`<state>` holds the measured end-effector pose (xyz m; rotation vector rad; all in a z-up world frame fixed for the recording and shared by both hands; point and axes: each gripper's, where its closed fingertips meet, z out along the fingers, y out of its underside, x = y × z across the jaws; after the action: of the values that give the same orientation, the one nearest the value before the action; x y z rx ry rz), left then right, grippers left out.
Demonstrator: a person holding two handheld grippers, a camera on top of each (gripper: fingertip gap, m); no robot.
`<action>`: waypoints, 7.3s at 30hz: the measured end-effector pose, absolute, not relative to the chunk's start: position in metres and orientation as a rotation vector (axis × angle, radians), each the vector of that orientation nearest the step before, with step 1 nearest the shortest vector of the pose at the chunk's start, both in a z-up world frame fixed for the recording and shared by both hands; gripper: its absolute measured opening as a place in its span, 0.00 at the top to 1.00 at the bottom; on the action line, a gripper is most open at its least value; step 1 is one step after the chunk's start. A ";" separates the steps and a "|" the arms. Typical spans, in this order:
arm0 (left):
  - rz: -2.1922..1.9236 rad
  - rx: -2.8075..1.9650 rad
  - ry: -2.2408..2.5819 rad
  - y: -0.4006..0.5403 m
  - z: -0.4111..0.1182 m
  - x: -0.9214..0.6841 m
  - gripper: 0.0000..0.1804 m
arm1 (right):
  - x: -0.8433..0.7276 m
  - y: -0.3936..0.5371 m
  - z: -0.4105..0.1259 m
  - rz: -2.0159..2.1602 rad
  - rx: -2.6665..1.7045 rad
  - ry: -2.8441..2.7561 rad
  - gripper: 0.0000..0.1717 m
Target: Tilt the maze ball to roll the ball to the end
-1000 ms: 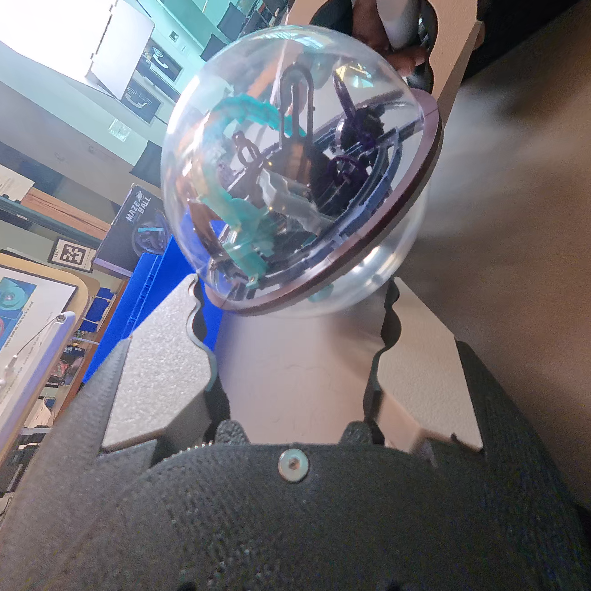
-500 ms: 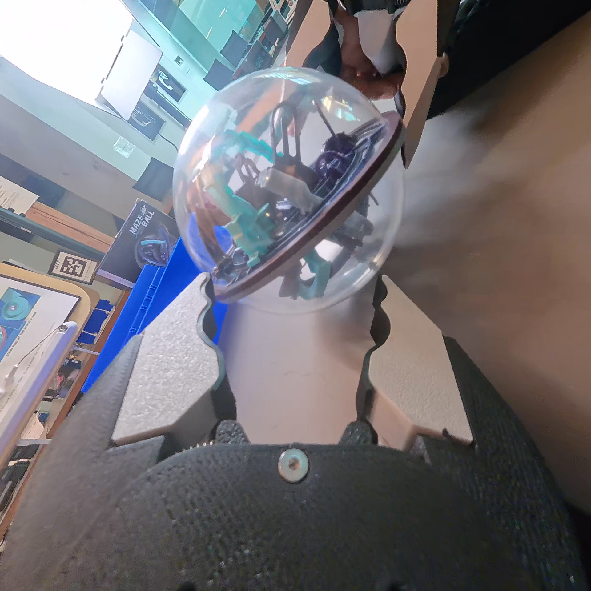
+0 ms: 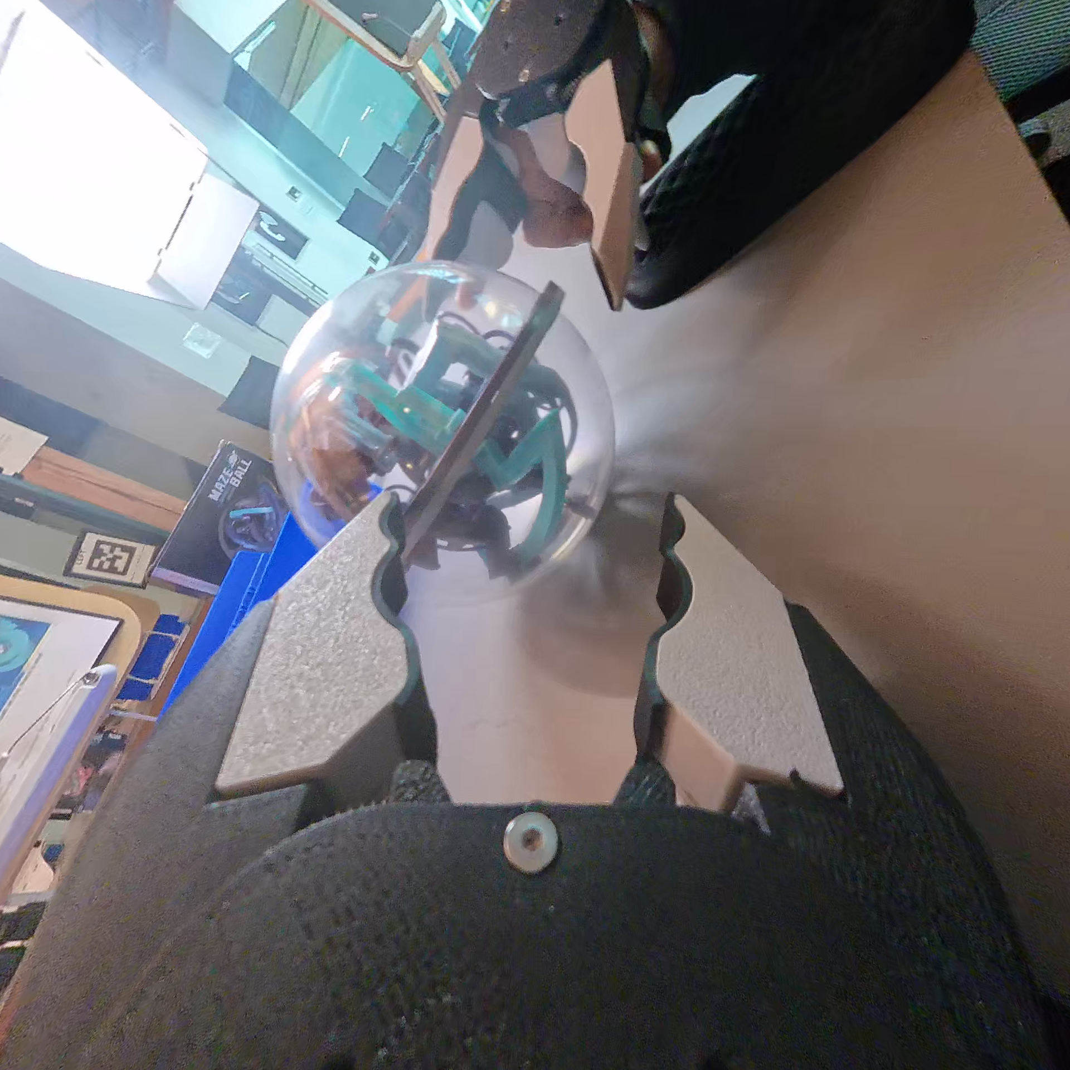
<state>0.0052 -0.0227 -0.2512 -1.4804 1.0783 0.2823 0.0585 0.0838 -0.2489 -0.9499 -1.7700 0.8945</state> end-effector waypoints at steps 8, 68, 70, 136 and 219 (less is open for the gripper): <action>0.276 -1.483 1.158 -0.025 -0.264 0.018 0.52 | 0.057 0.078 -0.249 0.903 -0.952 -1.758 0.30; -0.398 -1.639 0.708 0.044 -0.241 -0.008 0.31 | 0.057 0.090 -0.241 1.163 -1.108 -1.665 0.34; -0.372 -1.632 0.722 0.043 -0.242 -0.008 0.31 | 0.057 0.089 -0.241 1.148 -1.097 -1.668 0.34; -1.017 -1.738 0.228 0.056 -0.240 -0.050 0.35 | 0.028 0.118 -0.223 1.535 -1.324 -1.446 0.43; -1.101 -1.394 0.110 0.065 -0.144 -0.103 0.96 | 0.019 0.147 -0.161 1.826 -1.315 -1.408 0.97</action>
<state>-0.1025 0.0648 -0.1443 -1.3942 0.1095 -1.1006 0.0188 0.1472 -0.1612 -1.3150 -1.4079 1.8255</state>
